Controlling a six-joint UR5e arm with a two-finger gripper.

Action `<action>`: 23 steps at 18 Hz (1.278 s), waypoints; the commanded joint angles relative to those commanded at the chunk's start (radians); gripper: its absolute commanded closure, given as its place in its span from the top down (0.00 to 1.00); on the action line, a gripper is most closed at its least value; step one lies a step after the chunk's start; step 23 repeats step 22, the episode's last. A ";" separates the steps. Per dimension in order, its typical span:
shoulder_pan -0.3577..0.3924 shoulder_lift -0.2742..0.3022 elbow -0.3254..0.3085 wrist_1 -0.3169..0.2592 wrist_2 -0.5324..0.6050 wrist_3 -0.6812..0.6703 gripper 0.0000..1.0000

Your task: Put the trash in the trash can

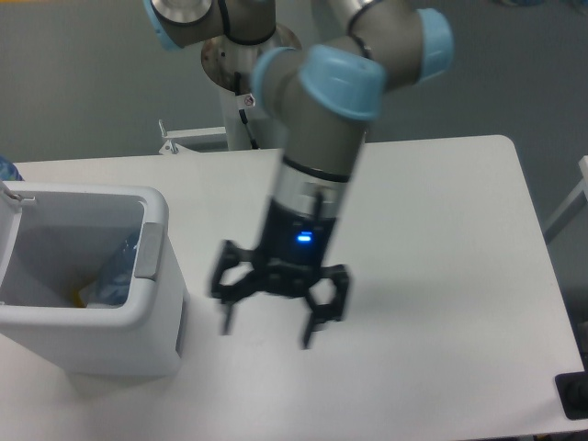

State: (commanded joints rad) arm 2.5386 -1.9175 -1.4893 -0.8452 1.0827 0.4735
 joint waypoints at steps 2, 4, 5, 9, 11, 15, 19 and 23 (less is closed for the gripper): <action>0.018 -0.005 -0.015 -0.002 0.078 0.080 1.00; 0.023 -0.020 -0.019 -0.005 0.214 0.170 1.00; 0.025 -0.026 -0.022 -0.006 0.296 0.222 1.00; 0.051 -0.052 -0.039 -0.011 0.490 0.410 1.00; 0.065 -0.057 -0.034 -0.021 0.497 0.470 1.00; 0.068 -0.054 -0.023 -0.144 0.514 0.701 1.00; 0.091 -0.040 -0.026 -0.198 0.543 0.801 1.00; 0.089 -0.041 -0.028 -0.198 0.543 0.798 1.00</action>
